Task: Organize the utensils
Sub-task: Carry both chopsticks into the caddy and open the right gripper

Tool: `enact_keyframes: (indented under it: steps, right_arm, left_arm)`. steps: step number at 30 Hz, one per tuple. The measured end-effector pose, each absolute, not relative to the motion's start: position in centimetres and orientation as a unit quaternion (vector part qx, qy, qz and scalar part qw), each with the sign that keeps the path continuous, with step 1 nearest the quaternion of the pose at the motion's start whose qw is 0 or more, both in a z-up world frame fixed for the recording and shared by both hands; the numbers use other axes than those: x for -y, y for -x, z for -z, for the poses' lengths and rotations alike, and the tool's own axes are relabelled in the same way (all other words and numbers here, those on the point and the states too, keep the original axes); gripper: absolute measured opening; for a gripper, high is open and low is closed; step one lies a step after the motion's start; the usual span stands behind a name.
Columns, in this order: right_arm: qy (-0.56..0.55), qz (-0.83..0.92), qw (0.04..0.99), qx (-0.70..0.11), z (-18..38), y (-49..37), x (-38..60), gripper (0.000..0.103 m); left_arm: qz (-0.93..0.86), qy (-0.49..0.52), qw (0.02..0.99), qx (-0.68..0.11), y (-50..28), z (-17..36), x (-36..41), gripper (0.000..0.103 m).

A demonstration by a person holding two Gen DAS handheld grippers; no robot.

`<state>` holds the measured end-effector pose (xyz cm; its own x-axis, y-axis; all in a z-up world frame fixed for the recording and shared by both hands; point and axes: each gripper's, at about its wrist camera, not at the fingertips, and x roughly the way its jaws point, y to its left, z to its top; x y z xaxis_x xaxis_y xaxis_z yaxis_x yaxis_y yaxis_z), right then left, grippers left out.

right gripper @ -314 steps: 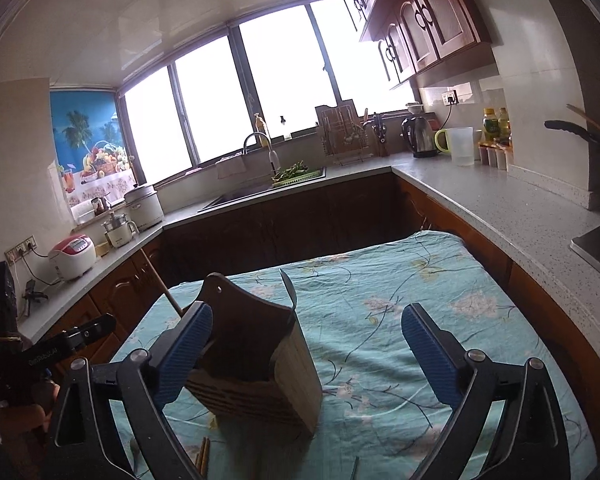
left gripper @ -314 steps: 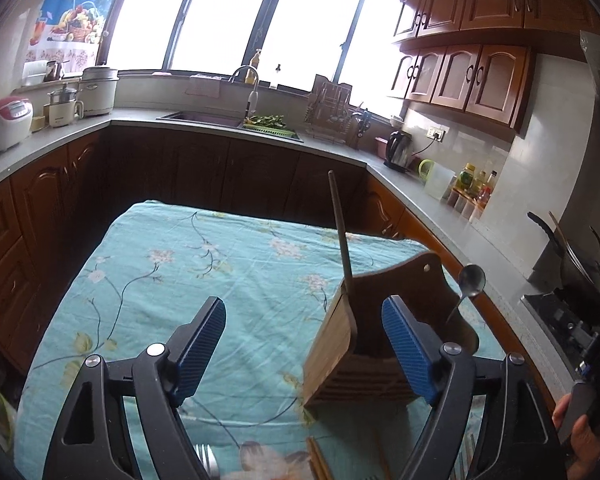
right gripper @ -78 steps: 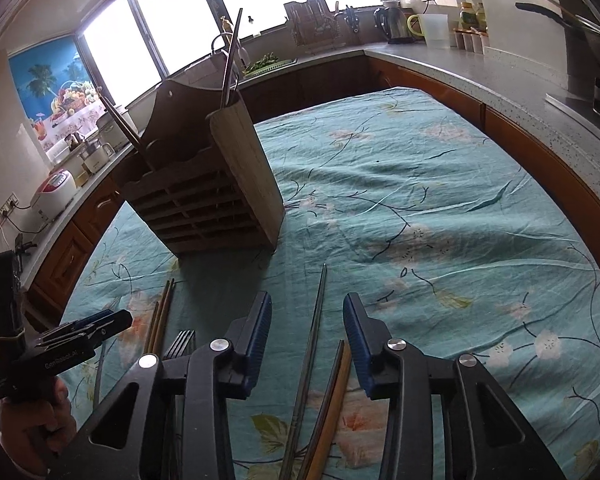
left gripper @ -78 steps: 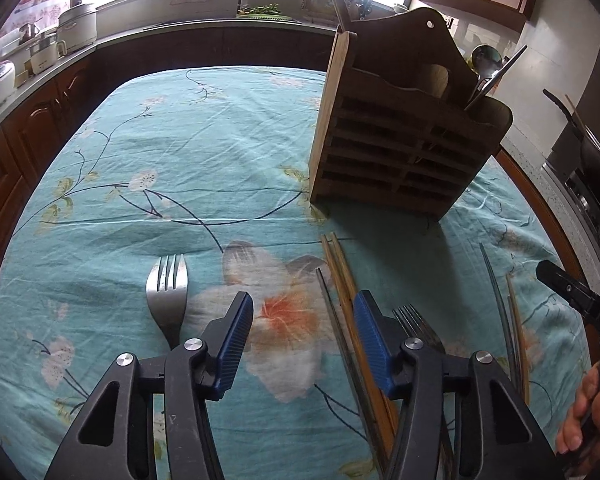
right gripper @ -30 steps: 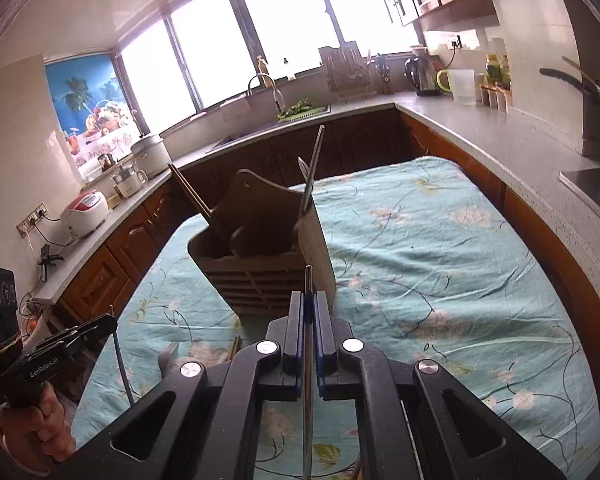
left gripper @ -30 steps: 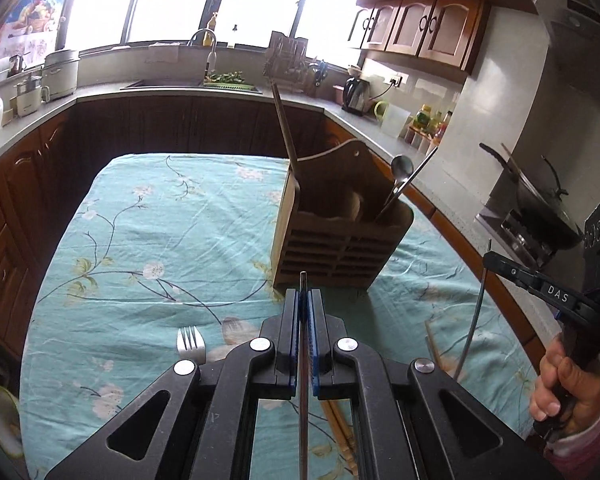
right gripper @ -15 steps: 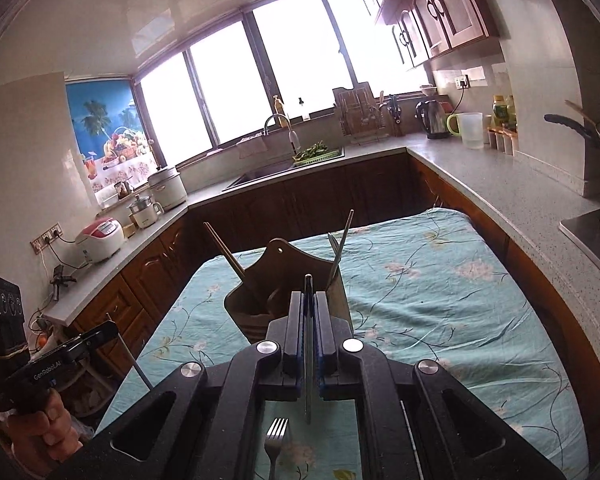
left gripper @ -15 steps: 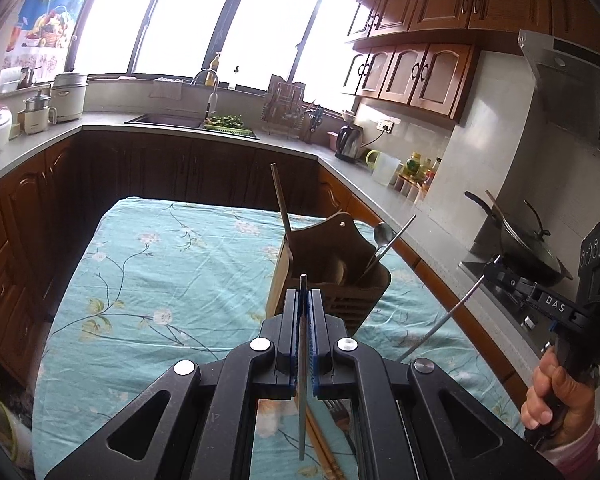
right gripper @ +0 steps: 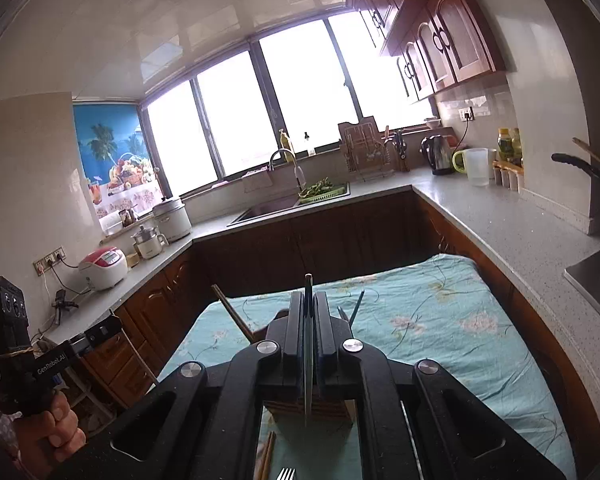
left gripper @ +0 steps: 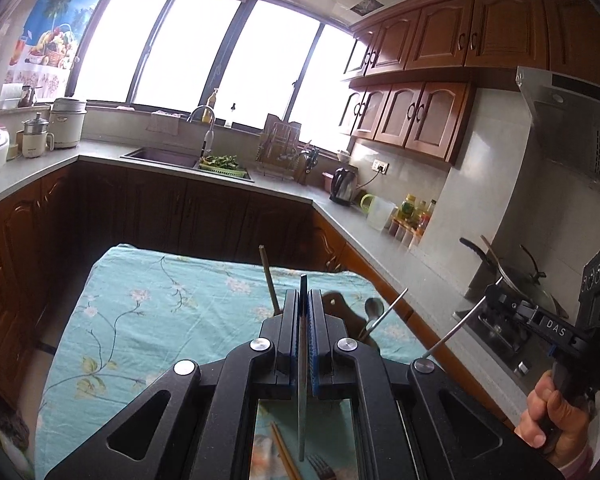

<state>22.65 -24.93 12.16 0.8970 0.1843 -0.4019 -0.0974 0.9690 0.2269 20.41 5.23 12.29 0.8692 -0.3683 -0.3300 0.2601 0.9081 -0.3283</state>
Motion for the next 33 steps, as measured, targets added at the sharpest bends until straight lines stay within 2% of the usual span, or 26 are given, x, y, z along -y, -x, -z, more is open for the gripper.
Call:
enact_keyframes:
  steps: [7,14,25,33]
  right_arm:
    - [-0.099,-0.063,0.974,-0.192,-13.8,-26.1,25.0,0.004]
    - [-0.097,-0.055,0.971,-0.209,-11.4,-28.9,25.1,0.004]
    - [-0.105,-0.056,0.955,-0.273,-5.0,-30.5,24.7,0.004]
    - [-0.114,-0.053,0.948,-0.291,-3.8,-31.0,25.4,0.004]
  left_arm:
    - [0.164,0.141,0.965,-0.151,-24.2,-13.7,-4.8,0.002]
    - [0.143,0.146,0.970,-0.131,-28.5,-10.7,-3.4,0.002]
    - [0.121,0.147,0.962,-0.194,-33.4,-2.7,-0.7,0.002]
    - [0.123,0.147,0.956,-0.222,-35.3,-1.8,-1.4,0.003]
